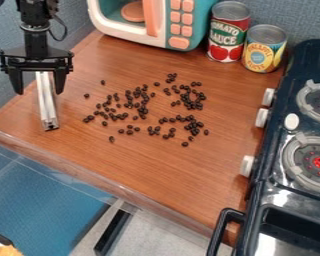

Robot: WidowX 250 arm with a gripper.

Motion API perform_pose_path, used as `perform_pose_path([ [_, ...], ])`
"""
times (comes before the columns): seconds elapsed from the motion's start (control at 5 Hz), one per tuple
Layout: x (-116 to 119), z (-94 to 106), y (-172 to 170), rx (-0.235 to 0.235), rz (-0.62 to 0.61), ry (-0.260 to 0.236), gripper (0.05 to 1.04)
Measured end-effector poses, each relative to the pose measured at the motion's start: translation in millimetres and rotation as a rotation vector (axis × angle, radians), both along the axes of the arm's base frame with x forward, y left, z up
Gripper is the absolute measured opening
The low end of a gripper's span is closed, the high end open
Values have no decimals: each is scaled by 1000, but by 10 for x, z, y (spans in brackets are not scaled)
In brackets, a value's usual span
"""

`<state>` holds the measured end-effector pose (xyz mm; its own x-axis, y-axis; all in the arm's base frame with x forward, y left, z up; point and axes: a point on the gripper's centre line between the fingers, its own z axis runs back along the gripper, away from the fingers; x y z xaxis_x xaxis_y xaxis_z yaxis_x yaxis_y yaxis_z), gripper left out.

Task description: Sweep into pile

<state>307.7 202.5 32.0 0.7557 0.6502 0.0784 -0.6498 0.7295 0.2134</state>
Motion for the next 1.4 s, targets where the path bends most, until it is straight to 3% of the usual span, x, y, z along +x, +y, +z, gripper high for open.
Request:
perform_pose_path([
  [0.2, -32, -152, -27, -23, 1, 32, 1000],
  [0.4, -94, -185, -124, -59, -3, 14, 952],
  [0.6, -222, -210, -167, -131, 24, -34, 653],
  [0.8, -318, -193, -217, -141, -11, -60, 391],
  [1.2, -325, -93, -304, -147, -30, -81, 378],
  [1.4, -156, 1, -581, -135, -48, -97, 379],
])
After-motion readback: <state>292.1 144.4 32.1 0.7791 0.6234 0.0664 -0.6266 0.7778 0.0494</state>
